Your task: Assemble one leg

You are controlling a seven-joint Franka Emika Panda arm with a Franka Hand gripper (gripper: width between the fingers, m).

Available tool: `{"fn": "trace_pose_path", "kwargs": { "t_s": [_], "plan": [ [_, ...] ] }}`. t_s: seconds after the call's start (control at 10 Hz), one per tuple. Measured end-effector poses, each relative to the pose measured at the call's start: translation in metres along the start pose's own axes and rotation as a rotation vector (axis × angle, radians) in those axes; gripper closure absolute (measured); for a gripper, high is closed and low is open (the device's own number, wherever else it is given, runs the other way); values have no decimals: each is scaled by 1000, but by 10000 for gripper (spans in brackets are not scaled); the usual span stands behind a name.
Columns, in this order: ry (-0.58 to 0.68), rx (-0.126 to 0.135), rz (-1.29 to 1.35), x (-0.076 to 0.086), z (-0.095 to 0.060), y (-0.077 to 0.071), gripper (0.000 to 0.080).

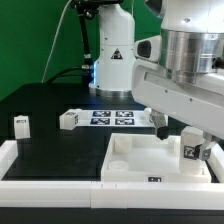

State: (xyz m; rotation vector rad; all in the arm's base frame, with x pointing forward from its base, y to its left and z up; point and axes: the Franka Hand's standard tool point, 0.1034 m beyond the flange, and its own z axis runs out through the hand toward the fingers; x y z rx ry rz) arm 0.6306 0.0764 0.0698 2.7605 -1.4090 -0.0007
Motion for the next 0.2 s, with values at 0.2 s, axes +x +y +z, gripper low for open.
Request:
{"fn": "trace_pose_path", "kwargs": {
  "t_s": [0.2],
  "plan": [
    [0, 0, 0, 0, 0, 0, 150]
  ]
}}
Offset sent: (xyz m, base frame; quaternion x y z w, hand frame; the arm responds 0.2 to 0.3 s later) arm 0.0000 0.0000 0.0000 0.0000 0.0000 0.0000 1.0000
